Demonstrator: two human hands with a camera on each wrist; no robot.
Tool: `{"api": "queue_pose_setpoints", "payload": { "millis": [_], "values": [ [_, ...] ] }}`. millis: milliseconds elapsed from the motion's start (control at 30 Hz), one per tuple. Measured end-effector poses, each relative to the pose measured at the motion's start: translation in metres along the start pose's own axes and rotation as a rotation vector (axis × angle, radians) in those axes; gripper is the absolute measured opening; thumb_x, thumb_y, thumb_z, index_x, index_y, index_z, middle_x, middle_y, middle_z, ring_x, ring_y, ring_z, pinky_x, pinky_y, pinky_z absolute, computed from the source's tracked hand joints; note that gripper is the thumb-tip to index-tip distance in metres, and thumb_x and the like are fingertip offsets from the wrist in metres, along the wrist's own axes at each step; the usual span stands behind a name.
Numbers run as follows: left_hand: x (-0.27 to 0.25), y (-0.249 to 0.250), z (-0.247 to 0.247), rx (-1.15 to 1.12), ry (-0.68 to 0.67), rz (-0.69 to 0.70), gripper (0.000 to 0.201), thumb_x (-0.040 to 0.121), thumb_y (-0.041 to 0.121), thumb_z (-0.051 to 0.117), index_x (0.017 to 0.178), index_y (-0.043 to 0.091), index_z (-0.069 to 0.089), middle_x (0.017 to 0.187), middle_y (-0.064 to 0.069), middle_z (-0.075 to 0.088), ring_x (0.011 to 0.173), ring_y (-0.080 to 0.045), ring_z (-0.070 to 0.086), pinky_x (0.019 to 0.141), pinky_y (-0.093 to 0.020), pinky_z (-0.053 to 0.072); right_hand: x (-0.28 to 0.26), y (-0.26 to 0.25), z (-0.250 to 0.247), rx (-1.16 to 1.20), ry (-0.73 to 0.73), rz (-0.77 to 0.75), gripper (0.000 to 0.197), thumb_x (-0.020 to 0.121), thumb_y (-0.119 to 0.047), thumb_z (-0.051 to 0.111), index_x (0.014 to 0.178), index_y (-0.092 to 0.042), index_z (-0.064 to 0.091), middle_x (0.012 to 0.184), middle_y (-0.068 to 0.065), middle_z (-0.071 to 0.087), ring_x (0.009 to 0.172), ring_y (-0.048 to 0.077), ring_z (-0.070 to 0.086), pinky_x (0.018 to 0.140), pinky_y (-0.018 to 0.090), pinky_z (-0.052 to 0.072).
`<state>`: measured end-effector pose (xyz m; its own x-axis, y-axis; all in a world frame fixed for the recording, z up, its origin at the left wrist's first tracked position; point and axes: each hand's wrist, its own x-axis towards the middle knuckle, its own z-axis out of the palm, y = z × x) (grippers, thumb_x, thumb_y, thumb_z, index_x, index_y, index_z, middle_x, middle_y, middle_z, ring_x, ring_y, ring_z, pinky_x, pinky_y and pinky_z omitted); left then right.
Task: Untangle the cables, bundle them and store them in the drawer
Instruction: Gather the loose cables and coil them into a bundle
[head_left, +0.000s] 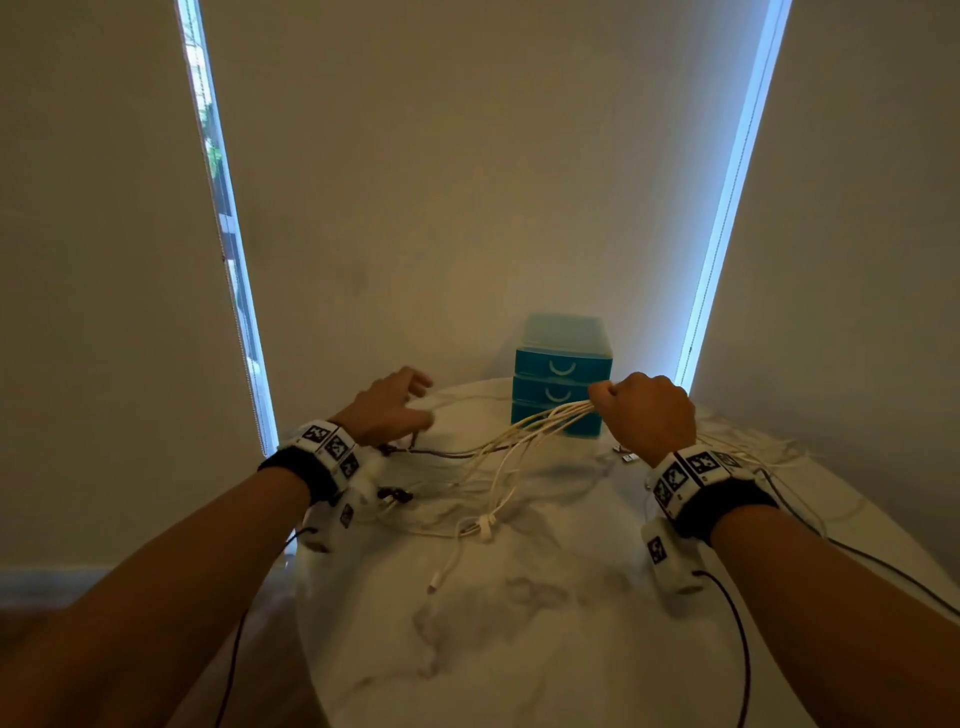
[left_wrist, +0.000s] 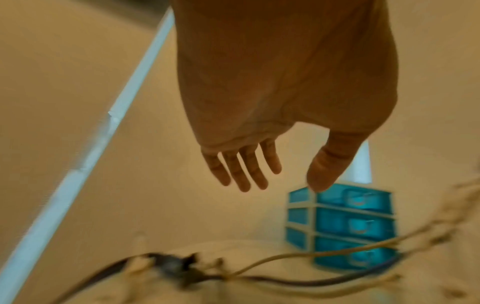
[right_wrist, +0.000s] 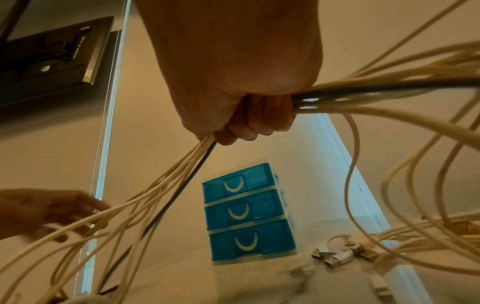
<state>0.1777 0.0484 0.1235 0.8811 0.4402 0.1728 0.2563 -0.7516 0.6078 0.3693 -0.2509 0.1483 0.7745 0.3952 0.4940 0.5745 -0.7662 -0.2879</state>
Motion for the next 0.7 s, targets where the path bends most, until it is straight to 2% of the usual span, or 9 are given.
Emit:
{"api": "queue_pose_setpoints", "payload": {
  "millis": [100,167,200,333,433,500,533,600,700],
  "values": [
    [-0.008,0.073,0.029,-0.085,-0.003,0.162,0.075,0.078,0.068,0.084,0.134,0.03,0.052,0.117,0.006,0.063,0.097,-0.011,0.065,0.079,-0.032,0.054,-0.001,-0.017,-0.001,0.055,0.003,-0.034,0.056,0.102,-0.043,0.047,0.057,-0.01,0.053,0.055,0.006,0.052,0.054,0.024,0.051,0.055,0.031,0.038],
    [-0.008,0.102,0.05,0.02,-0.091,0.197,0.091,0.069,0.07,0.089,0.138,0.033,0.043,0.113,0.006,0.063,0.095,-0.012,0.065,0.079,-0.035,0.055,0.002,-0.023,-0.006,0.083,0.025,-0.044,0.055,0.101,-0.045,0.047,0.061,-0.009,0.058,0.059,0.008,0.056,0.059,0.028,0.056,0.055,0.031,0.039],
    [-0.003,0.103,0.06,0.086,-0.128,0.19,0.093,0.069,0.062,0.093,0.139,0.032,0.039,0.111,0.004,0.064,0.096,-0.016,0.066,0.082,-0.04,0.057,0.004,-0.022,-0.01,0.095,0.041,-0.035,0.053,0.1,-0.045,0.048,0.063,-0.008,0.058,0.06,0.009,0.056,0.059,0.027,0.056,0.054,0.031,0.038],
    [0.007,0.073,0.065,0.143,-0.177,0.06,0.058,0.086,0.029,0.086,0.128,0.026,0.046,0.111,-0.003,0.072,0.095,-0.027,0.072,0.086,-0.043,0.062,0.009,0.009,-0.026,-0.024,0.007,0.003,0.051,0.103,-0.052,0.04,0.078,-0.012,0.061,0.072,0.006,0.057,0.07,0.027,0.055,0.063,0.035,0.042],
    [0.0,0.053,0.047,-0.275,-0.202,0.025,0.041,0.092,0.02,0.084,0.125,0.019,0.061,0.124,-0.004,0.067,0.099,-0.027,0.075,0.075,-0.039,0.067,0.006,0.035,-0.026,-0.083,-0.032,0.048,0.048,0.104,-0.051,0.039,0.087,-0.014,0.065,0.083,0.008,0.059,0.08,0.029,0.055,0.071,0.038,0.043],
    [-0.002,0.049,0.033,-0.339,-0.028,0.068,0.03,0.093,0.02,0.083,0.119,0.014,0.069,0.122,-0.009,0.066,0.095,-0.026,0.073,0.07,-0.038,0.066,0.007,0.038,-0.018,-0.098,-0.041,0.032,0.048,0.105,-0.048,0.037,0.082,-0.014,0.063,0.075,0.005,0.058,0.069,0.024,0.055,0.063,0.035,0.04],
    [0.001,0.046,0.028,-0.272,0.099,0.099,0.022,0.094,0.022,0.082,0.112,0.014,0.073,0.117,-0.01,0.068,0.095,-0.025,0.072,0.076,-0.042,0.065,0.008,0.036,-0.014,-0.109,-0.038,0.018,0.05,0.105,-0.046,0.036,0.078,-0.013,0.062,0.069,0.004,0.056,0.061,0.021,0.052,0.058,0.031,0.037],
    [0.006,0.043,0.021,-0.179,0.308,0.142,0.013,0.093,0.028,0.083,0.101,0.019,0.078,0.108,-0.004,0.071,0.097,-0.02,0.069,0.085,-0.036,0.057,0.011,0.03,-0.009,-0.047,-0.022,0.05,0.055,0.104,-0.045,0.038,0.069,-0.009,0.061,0.061,0.005,0.055,0.053,0.019,0.049,0.054,0.026,0.034],
    [0.008,0.046,0.009,-0.396,0.418,0.147,0.008,0.095,0.021,0.08,0.102,0.017,0.08,0.1,-0.001,0.078,0.092,-0.016,0.072,0.08,-0.028,0.058,0.013,0.027,-0.006,-0.001,-0.022,0.085,0.057,0.103,-0.045,0.042,0.063,-0.008,0.059,0.058,0.006,0.054,0.052,0.021,0.049,0.054,0.025,0.035]
  ]
}}
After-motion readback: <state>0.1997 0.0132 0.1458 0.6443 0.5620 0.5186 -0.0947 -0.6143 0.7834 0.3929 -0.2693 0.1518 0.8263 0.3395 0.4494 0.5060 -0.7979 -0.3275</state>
